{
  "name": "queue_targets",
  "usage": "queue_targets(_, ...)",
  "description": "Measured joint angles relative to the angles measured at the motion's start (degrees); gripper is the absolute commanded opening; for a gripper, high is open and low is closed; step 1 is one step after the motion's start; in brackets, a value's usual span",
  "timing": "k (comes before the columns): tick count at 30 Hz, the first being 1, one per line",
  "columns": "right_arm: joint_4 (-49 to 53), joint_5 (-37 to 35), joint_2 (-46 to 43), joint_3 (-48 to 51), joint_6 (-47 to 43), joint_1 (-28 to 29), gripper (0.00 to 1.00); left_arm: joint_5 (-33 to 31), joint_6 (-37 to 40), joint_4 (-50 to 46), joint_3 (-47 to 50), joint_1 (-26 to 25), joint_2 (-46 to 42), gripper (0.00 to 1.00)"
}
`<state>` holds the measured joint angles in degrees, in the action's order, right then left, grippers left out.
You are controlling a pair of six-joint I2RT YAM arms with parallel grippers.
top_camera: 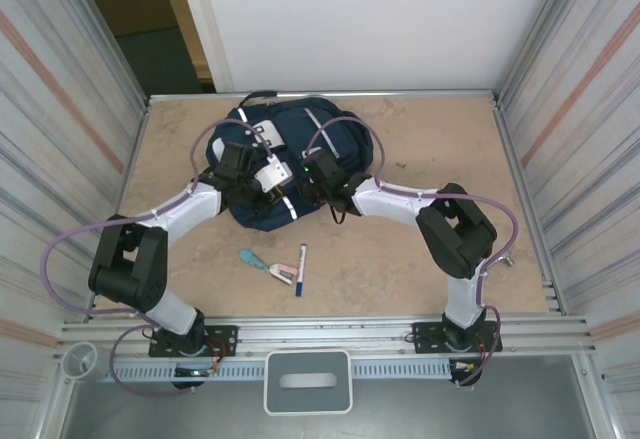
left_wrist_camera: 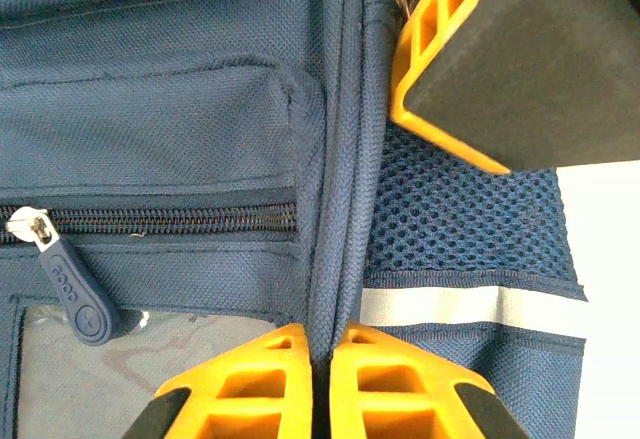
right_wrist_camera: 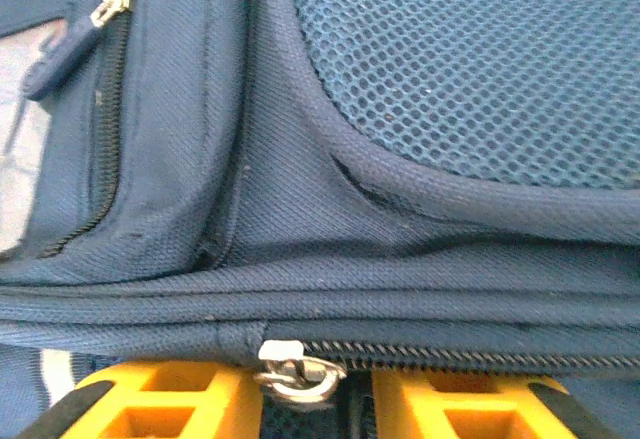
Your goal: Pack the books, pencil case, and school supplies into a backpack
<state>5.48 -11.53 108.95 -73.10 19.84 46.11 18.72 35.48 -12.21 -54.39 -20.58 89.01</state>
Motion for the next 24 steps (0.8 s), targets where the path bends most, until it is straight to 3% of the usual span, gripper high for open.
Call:
queue_targets(5,1.9,-5.2,-0.1,-0.2,-1.4,1.1,0.12,0.5,0.0,0.0,0.0,0.0,0.0,0.0)
queue_targets(11,4.0,-6.4,-1.6,-0.2,-2.6,0.9,0.0,1.5,0.1,0.0,0.0,0.0,0.0,0.0)
queue_targets(17,5.9,-1.2,-3.2,-0.2,-2.5,-1.9,0.0,1.9,0.3,0.1,0.0,0.0,-0.2,0.0)
queue_targets(24,6.6,10.5,-7.5,3.4,-1.3,-9.4,0.0,1.9,0.6,0.1,0.0,0.1,-0.6,0.0)
